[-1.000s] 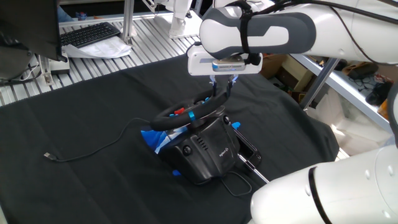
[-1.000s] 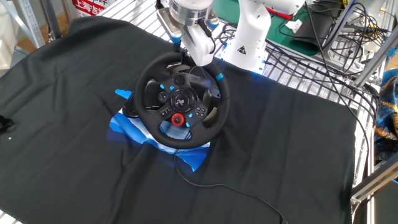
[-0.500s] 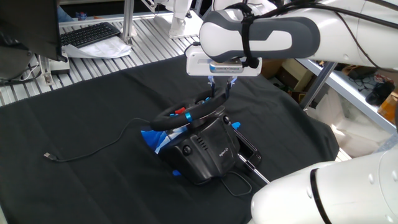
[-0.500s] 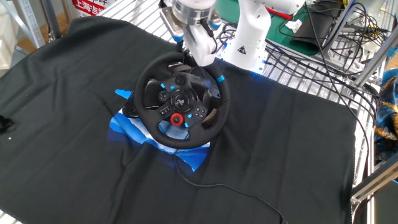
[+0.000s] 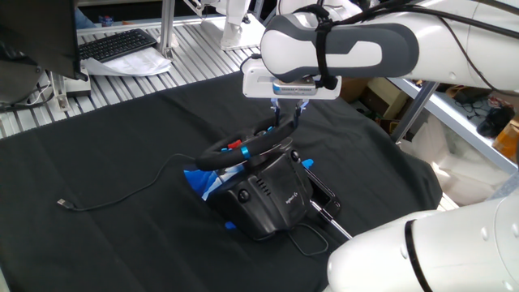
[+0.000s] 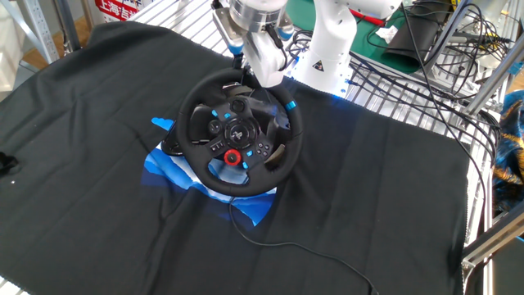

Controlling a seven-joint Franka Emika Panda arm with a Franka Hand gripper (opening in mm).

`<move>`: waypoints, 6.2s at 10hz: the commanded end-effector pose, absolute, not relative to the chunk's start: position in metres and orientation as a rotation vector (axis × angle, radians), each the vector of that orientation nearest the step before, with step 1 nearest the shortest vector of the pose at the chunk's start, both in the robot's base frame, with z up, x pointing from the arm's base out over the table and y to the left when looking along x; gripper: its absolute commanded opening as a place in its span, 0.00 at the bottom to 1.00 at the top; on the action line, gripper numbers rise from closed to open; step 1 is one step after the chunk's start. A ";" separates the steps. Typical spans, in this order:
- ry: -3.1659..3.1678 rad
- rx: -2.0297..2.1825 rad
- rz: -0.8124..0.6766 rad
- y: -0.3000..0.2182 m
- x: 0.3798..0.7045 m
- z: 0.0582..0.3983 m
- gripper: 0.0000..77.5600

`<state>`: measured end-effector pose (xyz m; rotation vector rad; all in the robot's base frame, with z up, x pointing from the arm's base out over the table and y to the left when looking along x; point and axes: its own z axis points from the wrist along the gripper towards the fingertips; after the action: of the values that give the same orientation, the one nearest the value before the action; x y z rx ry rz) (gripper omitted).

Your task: Rotate the steering wheel 90 degrees clockwise

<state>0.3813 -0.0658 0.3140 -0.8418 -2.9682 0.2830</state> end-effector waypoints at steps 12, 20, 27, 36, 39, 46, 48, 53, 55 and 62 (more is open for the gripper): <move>-2.945 -0.969 0.275 -0.049 0.371 0.290 0.02; -2.925 -1.041 0.277 -0.038 0.364 0.288 0.02; -2.912 -1.090 0.278 -0.029 0.358 0.284 0.02; -2.915 -1.109 0.278 -0.021 0.355 0.277 0.02; -2.969 -0.891 0.237 -0.021 0.355 0.277 0.02; -3.050 -0.564 0.203 -0.021 0.355 0.277 0.02; -3.059 -0.583 0.208 -0.021 0.355 0.277 0.02; -3.022 -0.796 0.200 -0.021 0.355 0.277 0.02; -3.017 -0.807 0.196 -0.021 0.355 0.277 0.02; -3.026 -0.737 0.129 -0.021 0.355 0.277 0.02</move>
<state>0.3709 -0.0289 0.3213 -0.8657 -3.0716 0.1881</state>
